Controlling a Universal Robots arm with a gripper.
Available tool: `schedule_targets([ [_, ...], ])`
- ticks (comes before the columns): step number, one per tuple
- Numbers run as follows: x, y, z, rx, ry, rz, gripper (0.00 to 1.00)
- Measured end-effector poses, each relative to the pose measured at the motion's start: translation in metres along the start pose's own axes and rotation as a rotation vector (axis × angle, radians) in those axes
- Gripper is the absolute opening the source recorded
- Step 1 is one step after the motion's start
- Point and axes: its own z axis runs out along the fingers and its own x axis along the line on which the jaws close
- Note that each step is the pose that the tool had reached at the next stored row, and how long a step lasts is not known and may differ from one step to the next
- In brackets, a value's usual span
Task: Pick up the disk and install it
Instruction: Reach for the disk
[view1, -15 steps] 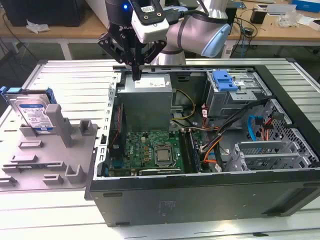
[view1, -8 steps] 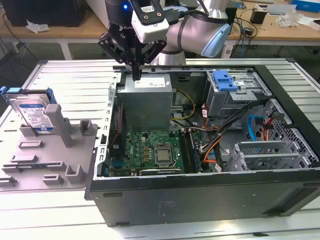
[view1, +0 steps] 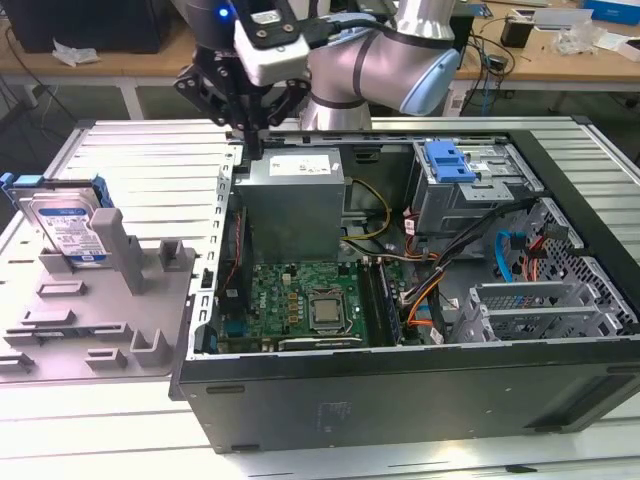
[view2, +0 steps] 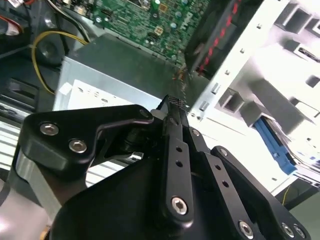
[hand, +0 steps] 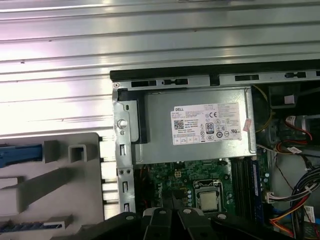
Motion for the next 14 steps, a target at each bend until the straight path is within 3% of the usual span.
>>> schedule_targets([
  [4, 0.0137, 0.0005, 0.0, -0.0001, -0.0001, 0.0, 0.11],
  [7, 0.0281, 0.0026, 0.0004, -0.0001, -0.0002, 0.002, 0.11],
  [14, 0.051, 0.0082, 0.0017, 0.0003, 0.0, 0.003, 0.11],
])
